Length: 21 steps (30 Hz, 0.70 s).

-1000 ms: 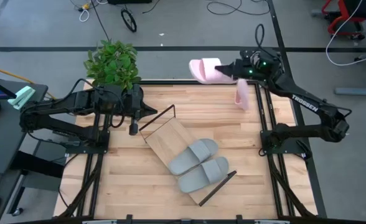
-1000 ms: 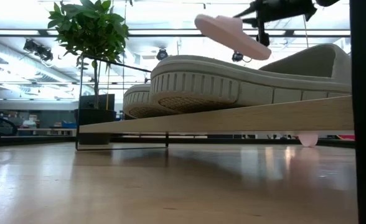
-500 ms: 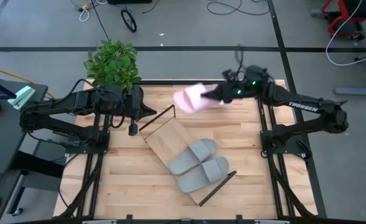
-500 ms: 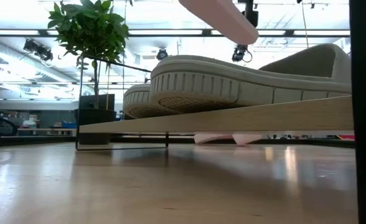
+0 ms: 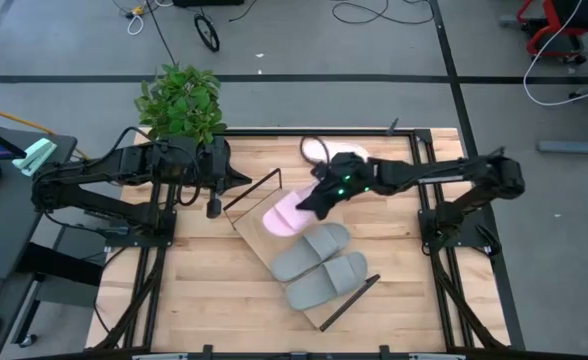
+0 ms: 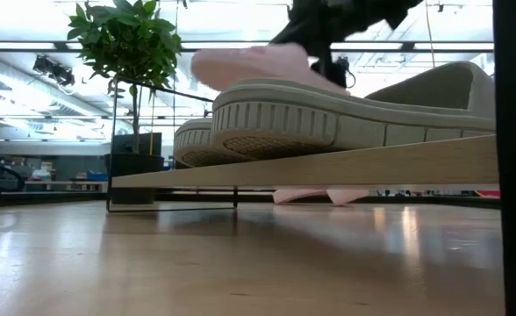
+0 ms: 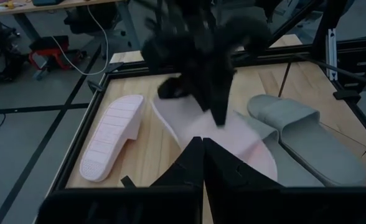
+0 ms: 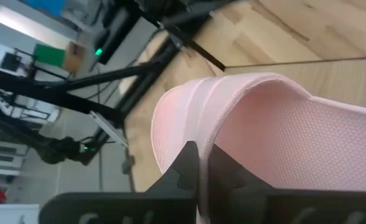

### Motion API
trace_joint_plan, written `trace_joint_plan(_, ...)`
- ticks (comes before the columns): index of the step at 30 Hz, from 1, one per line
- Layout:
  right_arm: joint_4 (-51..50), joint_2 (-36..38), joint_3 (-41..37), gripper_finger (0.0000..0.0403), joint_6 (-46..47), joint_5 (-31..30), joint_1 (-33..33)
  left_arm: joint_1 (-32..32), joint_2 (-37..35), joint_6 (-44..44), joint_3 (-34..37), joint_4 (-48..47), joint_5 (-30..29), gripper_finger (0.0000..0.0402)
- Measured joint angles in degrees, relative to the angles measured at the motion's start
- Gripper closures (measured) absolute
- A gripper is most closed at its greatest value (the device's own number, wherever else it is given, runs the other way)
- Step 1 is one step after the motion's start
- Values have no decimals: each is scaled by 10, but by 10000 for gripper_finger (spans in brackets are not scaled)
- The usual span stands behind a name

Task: Pick and place slides into the shelf
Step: Put the left pink slide on the shelf

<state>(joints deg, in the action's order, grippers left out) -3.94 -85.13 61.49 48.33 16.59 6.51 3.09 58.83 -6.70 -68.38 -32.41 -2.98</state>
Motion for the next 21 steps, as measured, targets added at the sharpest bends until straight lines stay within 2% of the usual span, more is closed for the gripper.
trace_joint_plan(10, 85, -91, 0, 394, -4, -36, -16, 0, 0, 0, 0, 1, 0, 375)
trace_joint_plan(21, 130, -124, 0, 394, 18, -105, -55, 0, 0, -1, 0, 14, 0, 393)
